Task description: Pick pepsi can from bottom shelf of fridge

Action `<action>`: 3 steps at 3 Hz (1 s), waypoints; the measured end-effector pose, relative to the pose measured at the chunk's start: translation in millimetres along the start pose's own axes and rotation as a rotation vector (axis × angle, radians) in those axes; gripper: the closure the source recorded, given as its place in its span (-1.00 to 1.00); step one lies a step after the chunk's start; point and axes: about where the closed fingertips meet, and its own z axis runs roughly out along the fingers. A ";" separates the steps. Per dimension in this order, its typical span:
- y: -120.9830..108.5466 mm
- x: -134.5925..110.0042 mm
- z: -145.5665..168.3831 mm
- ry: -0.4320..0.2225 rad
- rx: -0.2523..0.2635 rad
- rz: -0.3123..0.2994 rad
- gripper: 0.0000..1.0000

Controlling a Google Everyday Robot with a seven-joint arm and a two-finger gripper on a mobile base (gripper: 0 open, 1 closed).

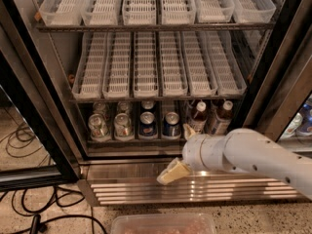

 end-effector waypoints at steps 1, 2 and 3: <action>23.4 11.5 41.7 -0.076 0.016 0.072 -1.00; 45.1 15.5 80.3 -0.150 0.050 0.139 -1.00; 71.1 10.5 110.1 -0.199 0.073 0.219 -1.00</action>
Offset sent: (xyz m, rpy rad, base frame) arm 0.0462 0.0580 -0.0878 0.2975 -0.2265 -0.3445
